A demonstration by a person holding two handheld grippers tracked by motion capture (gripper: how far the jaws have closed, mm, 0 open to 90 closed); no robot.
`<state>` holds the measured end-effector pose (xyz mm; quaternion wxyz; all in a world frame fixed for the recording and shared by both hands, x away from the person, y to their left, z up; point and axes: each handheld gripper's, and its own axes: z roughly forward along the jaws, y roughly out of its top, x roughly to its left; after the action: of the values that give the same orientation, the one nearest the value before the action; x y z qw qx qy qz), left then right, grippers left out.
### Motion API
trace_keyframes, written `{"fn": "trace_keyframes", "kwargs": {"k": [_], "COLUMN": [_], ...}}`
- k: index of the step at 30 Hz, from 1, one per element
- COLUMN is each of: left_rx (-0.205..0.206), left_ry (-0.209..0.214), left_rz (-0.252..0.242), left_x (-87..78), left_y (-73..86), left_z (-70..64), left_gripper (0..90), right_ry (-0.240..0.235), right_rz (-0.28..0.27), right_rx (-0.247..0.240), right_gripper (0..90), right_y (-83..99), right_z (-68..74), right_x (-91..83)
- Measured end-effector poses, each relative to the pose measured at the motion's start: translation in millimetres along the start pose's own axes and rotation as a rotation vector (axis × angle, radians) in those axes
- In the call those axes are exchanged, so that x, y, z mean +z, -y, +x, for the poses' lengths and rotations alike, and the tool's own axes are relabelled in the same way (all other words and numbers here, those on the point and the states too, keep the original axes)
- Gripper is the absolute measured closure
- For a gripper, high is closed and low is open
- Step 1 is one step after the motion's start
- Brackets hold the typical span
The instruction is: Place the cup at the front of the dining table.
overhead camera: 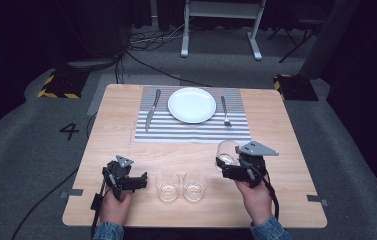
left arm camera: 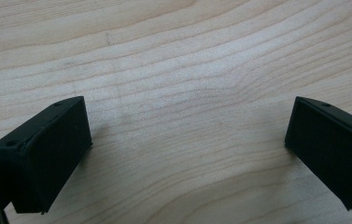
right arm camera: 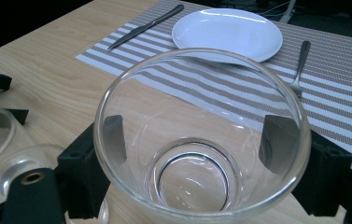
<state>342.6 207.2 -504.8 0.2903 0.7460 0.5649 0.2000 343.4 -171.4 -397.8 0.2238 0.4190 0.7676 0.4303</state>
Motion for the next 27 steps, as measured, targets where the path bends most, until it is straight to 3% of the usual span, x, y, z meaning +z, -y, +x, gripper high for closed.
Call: {"fn": "trace_keyframes", "kwargs": {"k": [5, 17, 27], "left_rx": [0.0, -0.001, 0.001], "left_ry": [0.003, 0.001, 0.007], "left_rz": [-0.001, 0.0, 0.001], "left_x": [0.0, 0.0, 0.5], "left_y": [0.1, 0.0, -0.4], "left_z": [0.1, 0.0, -0.3], "left_gripper": [0.6, 0.5, 0.4], "right_ry": [-0.03, -0.02, -0.001], "right_rz": [-0.018, -0.04, -0.026], "right_rx": [0.029, 0.025, -0.004], "right_gripper": [19.9, 19.9, 19.9], "right_y": [-12.4, -48.2, -75.6], "right_z": [3.4, 13.5, 24.4], "right_x": [7.3, 24.0, 44.5]}}
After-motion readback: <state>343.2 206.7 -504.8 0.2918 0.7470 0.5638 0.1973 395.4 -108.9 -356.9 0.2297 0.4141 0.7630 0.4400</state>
